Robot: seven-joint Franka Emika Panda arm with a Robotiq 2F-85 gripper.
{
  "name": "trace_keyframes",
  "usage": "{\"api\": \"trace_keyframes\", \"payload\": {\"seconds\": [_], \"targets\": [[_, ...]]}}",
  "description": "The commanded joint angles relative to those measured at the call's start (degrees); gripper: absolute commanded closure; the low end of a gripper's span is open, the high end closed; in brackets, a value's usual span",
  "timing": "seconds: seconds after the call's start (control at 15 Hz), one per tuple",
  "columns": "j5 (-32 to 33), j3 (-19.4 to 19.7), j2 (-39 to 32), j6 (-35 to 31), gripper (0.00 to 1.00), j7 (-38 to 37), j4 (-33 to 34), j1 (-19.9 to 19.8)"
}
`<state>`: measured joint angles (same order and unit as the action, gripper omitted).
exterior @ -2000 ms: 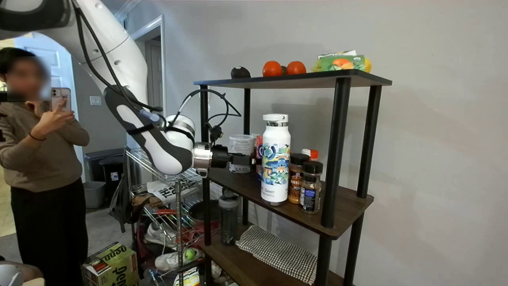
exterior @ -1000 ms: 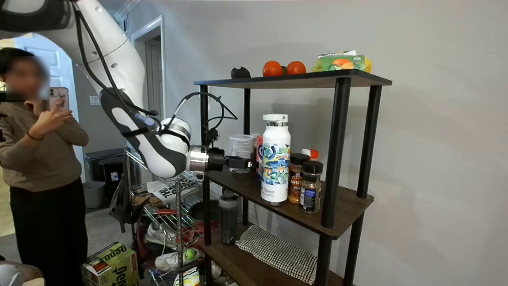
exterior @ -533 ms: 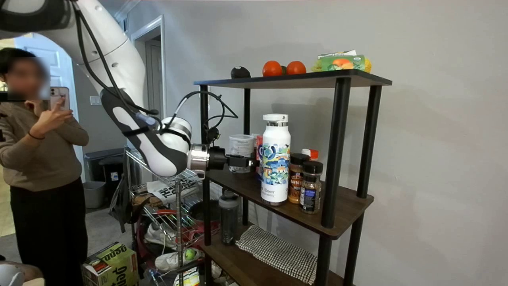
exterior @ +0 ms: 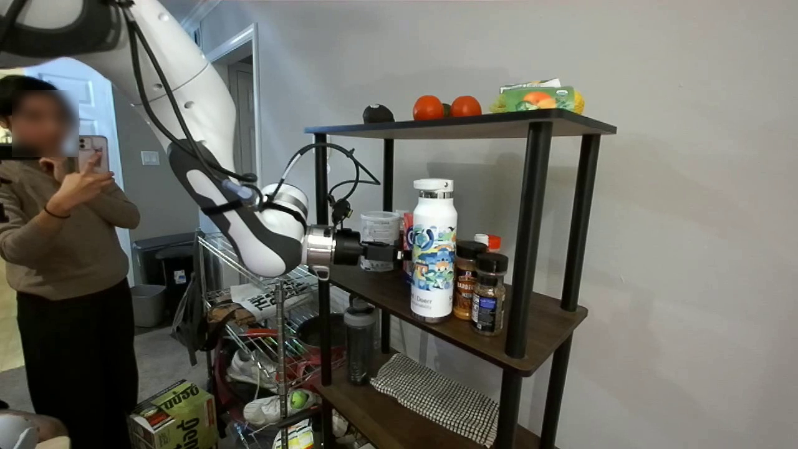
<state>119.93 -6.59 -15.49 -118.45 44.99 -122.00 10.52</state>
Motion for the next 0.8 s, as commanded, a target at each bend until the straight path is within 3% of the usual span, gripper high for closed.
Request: {"api": "trace_keyframes", "payload": {"seconds": [0.0,0.73], "targets": [[-2.03,-0.01,-0.42,0.46,0.00,3.22,0.54,-0.36],[-3.36,0.31,0.41,1.63,0.00,6.13,-1.01,-0.37]]}}
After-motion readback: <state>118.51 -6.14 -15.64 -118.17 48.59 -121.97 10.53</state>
